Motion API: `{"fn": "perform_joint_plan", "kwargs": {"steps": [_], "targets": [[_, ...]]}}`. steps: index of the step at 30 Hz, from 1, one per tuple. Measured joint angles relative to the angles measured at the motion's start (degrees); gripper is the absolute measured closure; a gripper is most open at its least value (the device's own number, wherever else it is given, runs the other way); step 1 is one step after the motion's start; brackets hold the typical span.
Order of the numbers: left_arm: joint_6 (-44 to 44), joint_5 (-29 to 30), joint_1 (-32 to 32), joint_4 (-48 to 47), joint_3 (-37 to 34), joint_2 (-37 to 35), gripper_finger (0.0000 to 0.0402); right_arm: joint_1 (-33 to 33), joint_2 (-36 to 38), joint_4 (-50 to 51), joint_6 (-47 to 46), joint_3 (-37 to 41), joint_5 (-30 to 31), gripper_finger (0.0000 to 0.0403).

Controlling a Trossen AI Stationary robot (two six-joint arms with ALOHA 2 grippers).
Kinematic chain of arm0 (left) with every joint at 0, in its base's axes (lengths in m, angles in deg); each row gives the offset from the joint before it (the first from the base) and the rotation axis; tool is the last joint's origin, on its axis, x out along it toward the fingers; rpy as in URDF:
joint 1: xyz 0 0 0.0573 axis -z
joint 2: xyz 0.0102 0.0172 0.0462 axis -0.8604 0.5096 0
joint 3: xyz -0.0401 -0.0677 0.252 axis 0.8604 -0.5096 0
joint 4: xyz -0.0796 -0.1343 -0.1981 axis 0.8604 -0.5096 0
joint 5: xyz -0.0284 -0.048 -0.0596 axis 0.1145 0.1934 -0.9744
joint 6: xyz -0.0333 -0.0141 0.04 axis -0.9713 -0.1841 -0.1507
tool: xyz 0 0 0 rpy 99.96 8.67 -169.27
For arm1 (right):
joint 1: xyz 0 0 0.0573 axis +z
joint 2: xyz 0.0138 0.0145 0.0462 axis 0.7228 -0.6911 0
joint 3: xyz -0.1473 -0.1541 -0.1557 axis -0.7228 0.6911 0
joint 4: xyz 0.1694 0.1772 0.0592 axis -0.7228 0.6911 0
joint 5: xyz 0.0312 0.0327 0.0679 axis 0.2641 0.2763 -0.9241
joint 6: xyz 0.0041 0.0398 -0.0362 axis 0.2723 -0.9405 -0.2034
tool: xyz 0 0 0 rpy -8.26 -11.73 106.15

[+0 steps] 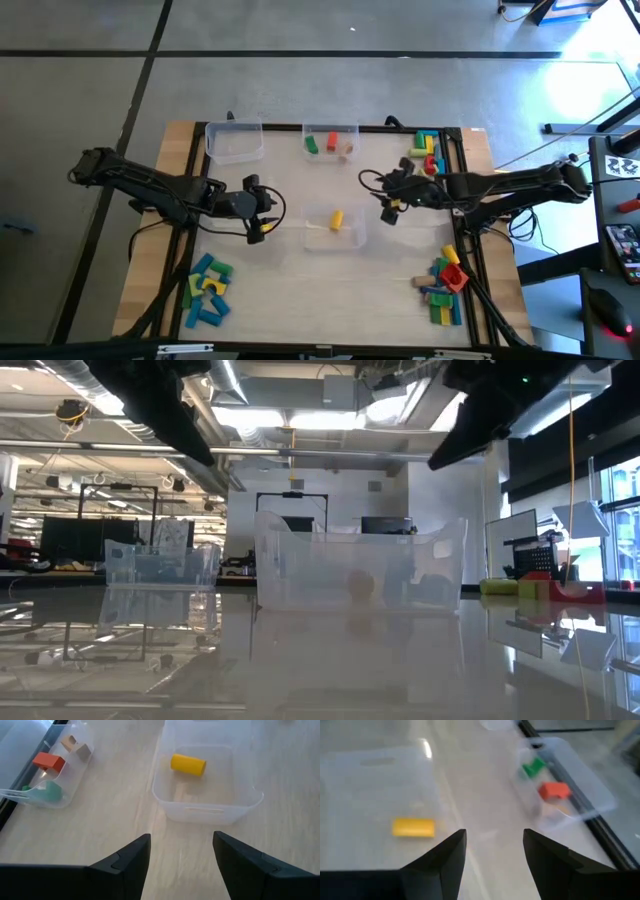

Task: Sort blocks by size
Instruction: Put the red arch block into the top right transparent bin

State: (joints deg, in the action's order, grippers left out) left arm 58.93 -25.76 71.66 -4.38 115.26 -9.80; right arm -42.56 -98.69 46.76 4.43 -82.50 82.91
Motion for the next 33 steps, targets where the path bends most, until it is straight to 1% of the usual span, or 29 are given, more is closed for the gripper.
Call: {"fn": "perform_joint_plan", "kwargs": {"steps": [5, 8, 15, 18, 23, 28, 33], "targets": [[-0.1, 0.0, 0.0, 0.0, 0.0, 0.0, 0.0192, 0.0, 1.3, 7.4, -4.1, 0.0, 4.8, 0.0203], [0.0, 0.0, 0.0, 0.0, 0.0, 0.0, 0.0192, -1.3, 1.3, 13.6, -7.2, 0.0, 6.7, 0.0203], [0.0, 0.0, 0.0, 0.0, 0.0, 0.0, 0.0192, -9.3, 1.2, 28.3, -18.7, 0.0, 6.9, 0.0203], [0.0, 0.0, 0.0, 0.0, 0.0, 0.0, 0.0192, -12.7, 1.2, 31.6, -22.1, 0.0, 5.4, 0.0203], [0.5, 0.0, 0.0, 0.0, 0.0, 0.0, 0.0192, -17.4, 1.2, 33.1, -25.0, 0.0, 0.8, 0.0203], [0.5, 0.0, 0.0, 0.0, 0.0, 0.0, 0.0192, -20.5, 1.2, 33.2, -26.0, 0.0, -2.1, 0.0203], [1.1, 0.0, 0.0, 0.0, 0.0, 0.0, 0.0192, -22.3, 1.2, 33.1, -24.2, 0.0, -3.0, 0.0203]]}}
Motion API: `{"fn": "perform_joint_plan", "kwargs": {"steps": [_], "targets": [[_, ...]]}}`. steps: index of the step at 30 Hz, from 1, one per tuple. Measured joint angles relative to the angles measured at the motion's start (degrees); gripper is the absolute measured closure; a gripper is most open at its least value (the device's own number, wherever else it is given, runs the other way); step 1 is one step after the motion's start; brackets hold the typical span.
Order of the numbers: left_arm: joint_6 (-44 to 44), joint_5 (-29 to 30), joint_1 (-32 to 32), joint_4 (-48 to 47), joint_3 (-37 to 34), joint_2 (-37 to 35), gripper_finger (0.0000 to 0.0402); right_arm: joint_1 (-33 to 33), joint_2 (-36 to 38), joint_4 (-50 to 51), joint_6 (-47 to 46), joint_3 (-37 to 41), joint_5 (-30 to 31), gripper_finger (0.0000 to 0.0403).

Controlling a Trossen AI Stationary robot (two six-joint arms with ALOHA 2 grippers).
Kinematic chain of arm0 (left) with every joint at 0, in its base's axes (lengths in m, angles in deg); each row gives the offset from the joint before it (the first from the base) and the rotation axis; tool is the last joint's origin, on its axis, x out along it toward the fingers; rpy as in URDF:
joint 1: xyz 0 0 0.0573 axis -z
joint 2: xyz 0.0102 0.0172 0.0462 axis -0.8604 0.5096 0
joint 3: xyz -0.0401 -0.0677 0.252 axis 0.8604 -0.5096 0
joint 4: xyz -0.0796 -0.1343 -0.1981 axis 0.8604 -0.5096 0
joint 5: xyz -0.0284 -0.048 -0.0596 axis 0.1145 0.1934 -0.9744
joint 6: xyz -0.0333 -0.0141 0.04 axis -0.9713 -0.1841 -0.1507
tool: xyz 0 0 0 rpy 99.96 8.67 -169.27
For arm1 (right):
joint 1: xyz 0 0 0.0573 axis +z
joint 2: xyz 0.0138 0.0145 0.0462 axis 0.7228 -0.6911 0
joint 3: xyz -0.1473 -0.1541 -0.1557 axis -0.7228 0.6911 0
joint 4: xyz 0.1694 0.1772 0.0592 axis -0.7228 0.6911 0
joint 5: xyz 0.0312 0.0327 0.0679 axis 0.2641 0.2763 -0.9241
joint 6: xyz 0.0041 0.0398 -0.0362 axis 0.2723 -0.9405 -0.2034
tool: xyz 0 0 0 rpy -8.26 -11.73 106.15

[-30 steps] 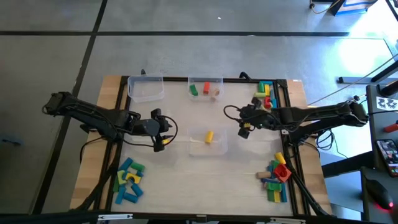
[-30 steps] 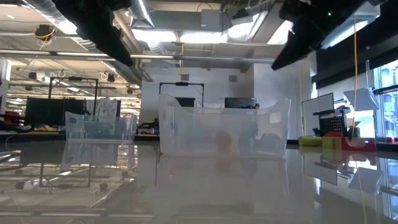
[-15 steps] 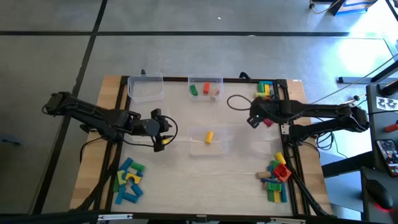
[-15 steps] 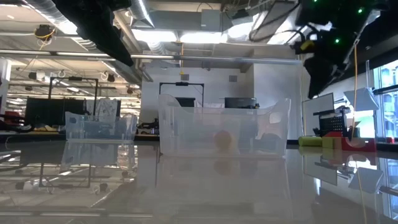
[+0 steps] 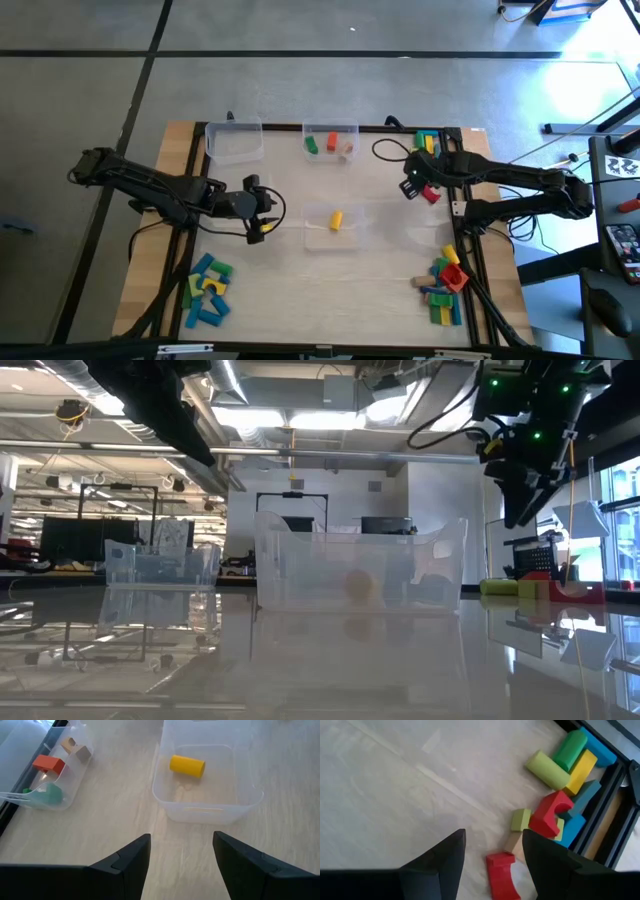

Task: Sort blocks by size
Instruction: Put the red arch block into the top right transparent bin

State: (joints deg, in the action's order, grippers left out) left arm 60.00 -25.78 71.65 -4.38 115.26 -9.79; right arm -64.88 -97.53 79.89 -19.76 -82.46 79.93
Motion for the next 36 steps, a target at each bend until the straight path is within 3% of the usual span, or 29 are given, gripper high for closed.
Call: {"fn": "perform_joint_plan", "kwargs": {"steps": [5, 17, 23, 36], "targets": [[0.0, 0.0, 0.0, 0.0, 0.0, 0.0, 0.0192, -2.5, 0.0, -0.3, 0.2, 0.5, -1.4, 0.0196], [-0.1, 0.0, 0.0, 0.0, 0.0, 0.0, 0.0192, -9.7, 0.0, -1.8, -0.3, 10.8, -8.6, 0.0112], [-0.1, 0.0, 0.0, 0.0, 0.0, 0.0, 0.0192, -9.6, -0.2, -8.1, -0.4, 14.1, -12.3, 0.0109], [-0.2, 0.0, 0.0, 0.0, 0.0, 0.0, 0.0192, -9.6, -8.6, -14.1, -3.7, 16.3, -9.2, 0.0109]]}}
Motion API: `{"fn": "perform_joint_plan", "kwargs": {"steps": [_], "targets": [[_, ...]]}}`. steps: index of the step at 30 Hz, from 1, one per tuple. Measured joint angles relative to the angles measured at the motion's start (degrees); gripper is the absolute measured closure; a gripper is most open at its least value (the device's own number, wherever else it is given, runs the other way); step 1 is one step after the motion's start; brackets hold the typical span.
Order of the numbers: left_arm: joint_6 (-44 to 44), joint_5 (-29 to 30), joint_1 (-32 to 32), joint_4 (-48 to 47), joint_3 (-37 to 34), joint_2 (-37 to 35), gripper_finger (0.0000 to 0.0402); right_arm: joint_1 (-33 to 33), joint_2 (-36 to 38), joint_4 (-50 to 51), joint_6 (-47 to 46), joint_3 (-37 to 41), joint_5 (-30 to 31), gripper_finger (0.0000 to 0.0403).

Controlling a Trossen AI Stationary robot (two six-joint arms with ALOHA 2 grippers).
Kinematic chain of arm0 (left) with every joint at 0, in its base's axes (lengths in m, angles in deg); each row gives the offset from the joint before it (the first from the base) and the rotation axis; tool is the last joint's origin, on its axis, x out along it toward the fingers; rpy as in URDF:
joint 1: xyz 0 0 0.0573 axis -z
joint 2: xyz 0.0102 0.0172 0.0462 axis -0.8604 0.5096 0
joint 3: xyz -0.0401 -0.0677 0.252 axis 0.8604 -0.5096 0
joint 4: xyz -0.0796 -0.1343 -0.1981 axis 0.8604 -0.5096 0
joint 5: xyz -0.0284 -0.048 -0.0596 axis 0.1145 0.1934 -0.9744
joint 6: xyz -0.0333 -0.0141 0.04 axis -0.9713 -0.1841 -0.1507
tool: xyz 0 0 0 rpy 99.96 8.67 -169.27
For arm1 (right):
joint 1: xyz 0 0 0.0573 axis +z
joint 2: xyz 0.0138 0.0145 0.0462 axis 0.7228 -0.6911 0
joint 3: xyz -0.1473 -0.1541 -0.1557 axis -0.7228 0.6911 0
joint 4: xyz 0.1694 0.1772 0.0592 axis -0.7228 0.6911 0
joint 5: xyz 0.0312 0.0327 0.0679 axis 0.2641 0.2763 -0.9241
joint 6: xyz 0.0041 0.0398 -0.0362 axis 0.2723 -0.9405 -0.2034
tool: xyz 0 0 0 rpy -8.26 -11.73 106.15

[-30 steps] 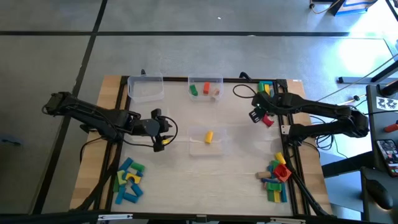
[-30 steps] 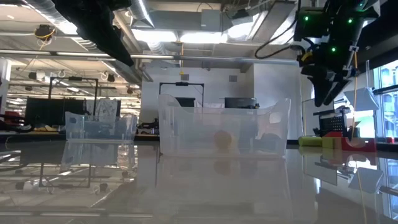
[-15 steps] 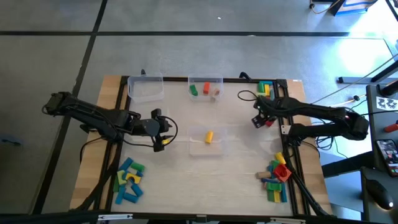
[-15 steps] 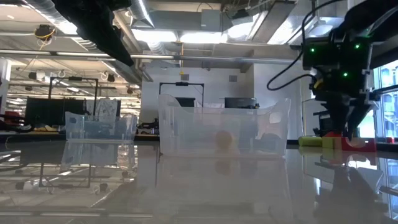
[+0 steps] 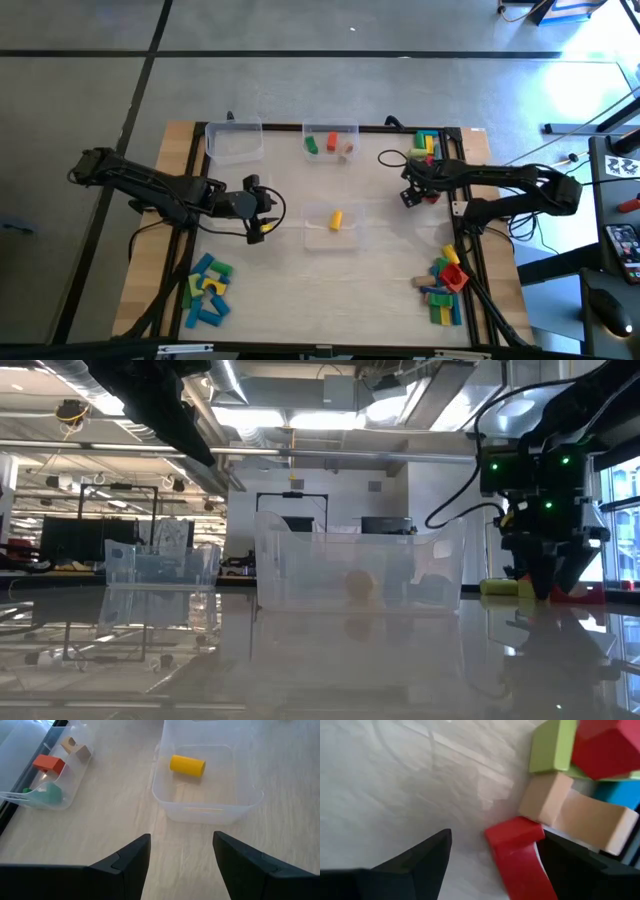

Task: Sort blocks by size
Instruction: Put the red arch block into the top right transparent bin

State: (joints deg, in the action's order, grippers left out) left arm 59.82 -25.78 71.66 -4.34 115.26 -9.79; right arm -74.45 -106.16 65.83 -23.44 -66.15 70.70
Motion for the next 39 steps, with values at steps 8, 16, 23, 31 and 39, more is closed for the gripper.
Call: {"fn": "perform_joint_plan", "kwargs": {"steps": [8, 16, 23, 31, 39], "targets": [[0.0, 0.0, 0.0, 0.0, 0.0, 0.0, 0.0192, 0.0, -3.7, -1.6, 0.5, -0.2, -0.2, 0.0127], [0.0, 0.0, 0.0, 0.0, 0.0, 0.0, 0.0192, 0.0, -3.8, -2.0, 2.3, -0.1, -2.3, 0.021], [0.0, 0.0, 0.0, 0.0, 0.0, 0.0, 0.0192, 0.0, -3.8, -2.0, 3.2, -0.4, -2.9, 0.0234], [0.4, 0.0, 0.0, -0.1, 0.0, 0.0, 0.0192, 0.0, -3.3, 5.2, 2.7, -6.2, -2.8, 0.022], [0.0, 0.0, 0.1, -0.2, 0.0, 0.0, 0.0192, 0.1, -3.2, 13.0, -2.2, -7.1, -3.4, 0.0219]]}}
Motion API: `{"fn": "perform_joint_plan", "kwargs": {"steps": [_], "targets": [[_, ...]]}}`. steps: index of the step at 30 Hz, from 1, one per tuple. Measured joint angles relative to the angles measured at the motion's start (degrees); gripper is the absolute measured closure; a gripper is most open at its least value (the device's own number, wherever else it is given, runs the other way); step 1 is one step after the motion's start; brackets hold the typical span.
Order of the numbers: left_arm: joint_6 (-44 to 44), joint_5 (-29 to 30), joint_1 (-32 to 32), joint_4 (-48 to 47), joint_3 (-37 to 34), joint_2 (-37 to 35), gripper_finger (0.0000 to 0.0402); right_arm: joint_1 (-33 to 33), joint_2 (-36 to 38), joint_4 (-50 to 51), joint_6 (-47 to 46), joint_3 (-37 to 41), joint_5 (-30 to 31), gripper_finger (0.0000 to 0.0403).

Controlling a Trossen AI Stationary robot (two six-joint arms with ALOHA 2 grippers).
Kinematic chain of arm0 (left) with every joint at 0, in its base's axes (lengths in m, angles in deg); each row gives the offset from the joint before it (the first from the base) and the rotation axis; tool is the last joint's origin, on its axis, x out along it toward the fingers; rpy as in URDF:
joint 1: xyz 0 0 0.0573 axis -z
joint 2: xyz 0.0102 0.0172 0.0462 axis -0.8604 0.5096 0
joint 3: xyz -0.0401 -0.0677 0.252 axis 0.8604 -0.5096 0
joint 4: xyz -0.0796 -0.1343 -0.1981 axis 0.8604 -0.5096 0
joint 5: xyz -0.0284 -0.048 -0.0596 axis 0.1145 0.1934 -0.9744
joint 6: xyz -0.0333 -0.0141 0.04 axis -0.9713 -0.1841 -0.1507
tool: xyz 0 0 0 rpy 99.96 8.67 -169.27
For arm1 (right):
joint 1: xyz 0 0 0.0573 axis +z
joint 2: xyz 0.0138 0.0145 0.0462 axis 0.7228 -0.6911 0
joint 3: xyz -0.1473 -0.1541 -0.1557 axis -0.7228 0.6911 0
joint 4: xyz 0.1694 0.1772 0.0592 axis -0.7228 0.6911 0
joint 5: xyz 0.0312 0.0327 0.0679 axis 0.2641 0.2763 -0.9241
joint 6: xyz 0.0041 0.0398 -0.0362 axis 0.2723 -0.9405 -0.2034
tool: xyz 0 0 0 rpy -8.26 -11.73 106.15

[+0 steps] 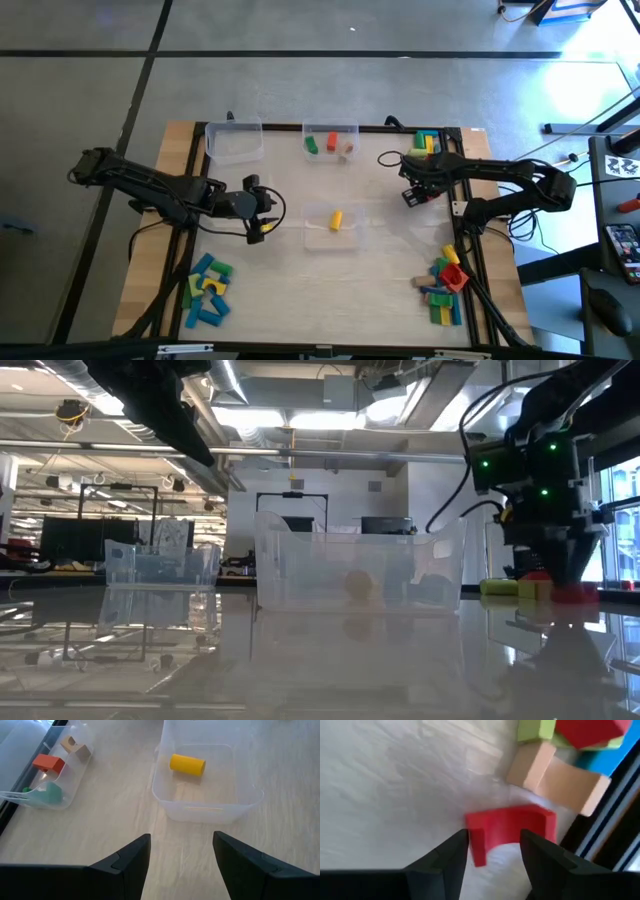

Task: Sort blocks by size
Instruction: Put the red arch block into the top right transparent bin

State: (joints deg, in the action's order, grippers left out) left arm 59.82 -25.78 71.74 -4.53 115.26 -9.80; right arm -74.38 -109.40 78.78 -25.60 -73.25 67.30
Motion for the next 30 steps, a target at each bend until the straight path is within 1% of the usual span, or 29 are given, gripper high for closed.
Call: {"fn": "perform_joint_plan", "kwargs": {"steps": [3, 7, 10, 21, 24, 30], "targets": [[0.0, 0.0, 0.0, 0.0, 0.0, 0.0, 0.0192, 0.0, 0.0, -2.9, -0.5, 1.7, -0.2, 0.0219], [0.5, 0.0, 0.0, 0.0, 0.0, 0.0, 0.0192, 0.0, -0.2, -5.5, -0.6, 4.0, -2.4, 0.0219], [0.6, 0.0, 0.0, 0.0, 0.0, 0.0, 0.0192, 0.0, -0.1, -5.9, -0.6, 4.9, -2.1, 0.0224], [0.5, 0.0, 0.0, 0.0, 0.0, 0.0, 0.0192, 0.0, -0.1, -6.4, 1.2, 5.2, -1.5, 0.0315], [0.7, 0.0, 0.0, 0.1, 0.0, 0.0, 0.0192, 0.0, -0.1, -6.6, 1.3, 5.1, -1.1, 0.0327], [1.6, 0.0, 0.0, 0.2, 0.0, 0.0, 0.0192, 0.0, -0.1, -6.4, 2.7, 3.6, -1.0, 0.0332]]}}
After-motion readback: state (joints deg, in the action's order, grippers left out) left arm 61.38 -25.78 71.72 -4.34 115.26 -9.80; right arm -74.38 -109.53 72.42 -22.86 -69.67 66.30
